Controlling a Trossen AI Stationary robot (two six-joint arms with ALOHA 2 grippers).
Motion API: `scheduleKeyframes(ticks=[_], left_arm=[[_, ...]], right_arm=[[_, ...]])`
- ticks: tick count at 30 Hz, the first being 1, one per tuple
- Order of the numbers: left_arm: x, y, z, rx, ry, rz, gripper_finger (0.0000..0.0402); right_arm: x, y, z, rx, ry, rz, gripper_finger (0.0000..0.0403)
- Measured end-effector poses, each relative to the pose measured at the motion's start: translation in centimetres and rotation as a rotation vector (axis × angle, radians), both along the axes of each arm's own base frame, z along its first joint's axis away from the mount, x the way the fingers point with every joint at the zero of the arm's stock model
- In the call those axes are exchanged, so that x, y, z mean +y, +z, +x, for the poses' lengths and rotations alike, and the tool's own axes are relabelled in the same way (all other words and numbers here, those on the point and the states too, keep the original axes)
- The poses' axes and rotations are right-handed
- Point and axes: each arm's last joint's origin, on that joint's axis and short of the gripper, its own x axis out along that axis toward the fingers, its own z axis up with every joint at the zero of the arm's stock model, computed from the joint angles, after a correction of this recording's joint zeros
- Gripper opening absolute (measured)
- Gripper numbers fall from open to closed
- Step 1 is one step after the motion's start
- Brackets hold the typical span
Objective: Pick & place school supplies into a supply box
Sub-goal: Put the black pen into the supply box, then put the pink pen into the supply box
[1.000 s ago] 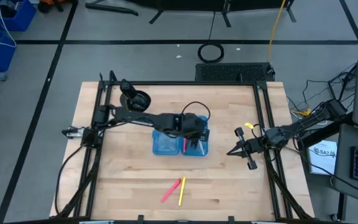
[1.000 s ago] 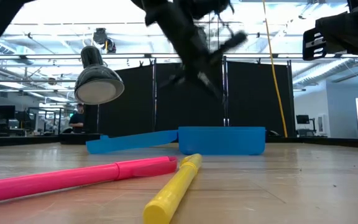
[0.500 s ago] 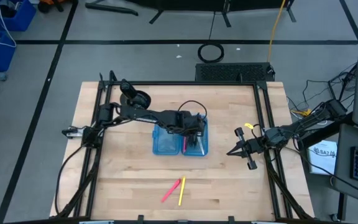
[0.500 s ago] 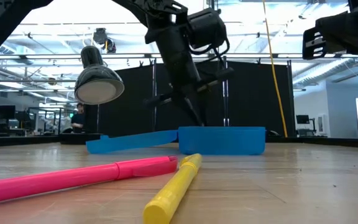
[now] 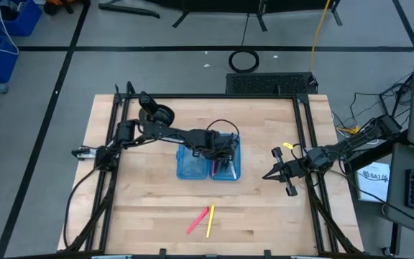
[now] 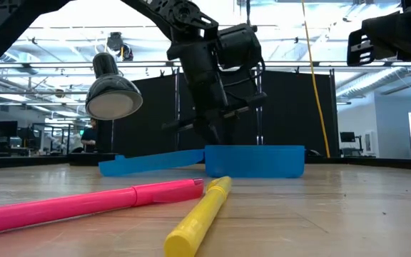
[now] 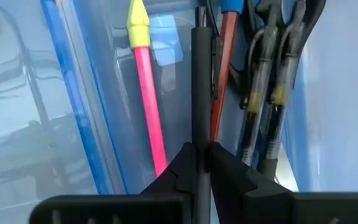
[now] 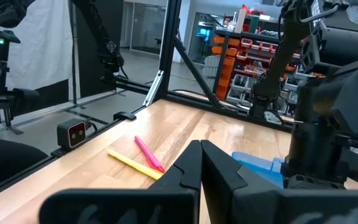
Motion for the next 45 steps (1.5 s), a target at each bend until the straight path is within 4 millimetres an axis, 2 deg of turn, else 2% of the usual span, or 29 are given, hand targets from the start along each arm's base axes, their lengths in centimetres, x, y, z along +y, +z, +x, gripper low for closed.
scheduleKeyframes(ticks=[5, 16, 18, 21, 24, 27, 30, 33, 39, 42, 45], left_arm=[[-0.1, 0.3, 0.0, -0.004, -0.058, 0.022, 0.0045], [-0.4, 1.4, 0.0, -0.023, -0.119, 0.002, 0.0146], [-0.6, 2.2, 0.4, -0.054, -0.197, -0.001, 0.0156], [-1.6, 5.0, 0.4, -0.103, -0.332, -0.019, 0.0162], [-3.9, 8.5, -0.4, -0.14, -0.468, -0.074, 0.0163], [-7.2, 11.3, -2.2, -0.127, -0.597, -0.074, 0.0163], [-10.8, 13.8, -4.8, -0.09, -0.661, -0.011, 0.0163], [-14.4, 15.2, -7.6, -0.039, -0.684, 0.086, 0.0163], [-21.0, 14.6, -12.1, 0.071, -0.678, 0.281, 0.0163], [-24.1, 13.0, -13.2, 0.082, -0.707, 0.414, 0.0163], [-26.6, 10.5, -13.7, 0.08, -0.718, 0.51, 0.0163]], right_arm=[[0.0, 0.0, 0.0, 0.005, 0.0, 0.001, 0.0], [0.0, -0.1, 0.0, 0.011, 0.0, -0.001, 0.0], [0.0, -0.1, 0.0, 0.011, 0.0, -0.001, 0.0], [0.0, -0.2, 0.0, 0.019, 0.001, -0.004, 0.0], [0.0, -0.3, 0.0, 0.033, 0.001, -0.01, 0.0], [0.0, -0.6, 0.0, 0.056, 0.001, -0.02, 0.0], [0.0, -0.8, 0.0, 0.073, 0.001, -0.026, 0.0], [0.0, -0.8, 0.0, 0.083, 0.001, -0.012, 0.0], [0.0, -0.8, 0.0, 0.09, 0.0, -0.006, 0.0], [0.0, -0.8, 0.0, 0.09, 0.0, -0.005, 0.0], [0.0, -0.8, 0.0, 0.09, 0.0, -0.005, 0.0]])
